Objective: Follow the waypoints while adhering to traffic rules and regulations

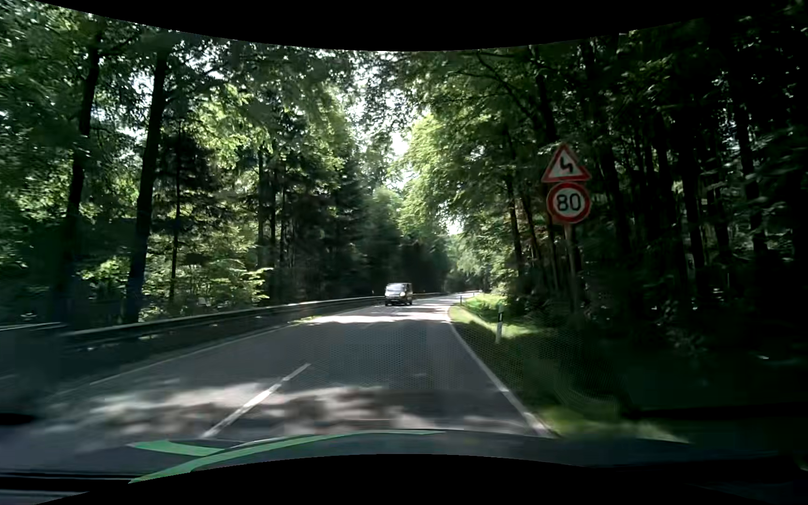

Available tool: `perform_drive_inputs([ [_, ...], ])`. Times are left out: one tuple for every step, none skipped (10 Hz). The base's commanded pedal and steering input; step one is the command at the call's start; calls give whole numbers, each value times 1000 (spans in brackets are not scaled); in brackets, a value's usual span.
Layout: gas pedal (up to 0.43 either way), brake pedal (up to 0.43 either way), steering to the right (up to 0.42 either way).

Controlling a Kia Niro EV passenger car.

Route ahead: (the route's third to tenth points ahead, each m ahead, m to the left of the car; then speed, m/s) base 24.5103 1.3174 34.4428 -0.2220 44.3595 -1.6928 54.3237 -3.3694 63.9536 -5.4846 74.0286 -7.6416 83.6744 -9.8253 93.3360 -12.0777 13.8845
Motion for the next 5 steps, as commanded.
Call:
perform_drive_inputs([
  [169, 0, 11],
  [169, 0, 12],
  [169, 0, 11],
  [169, 0, 12],
  [169, 0, 15],
])
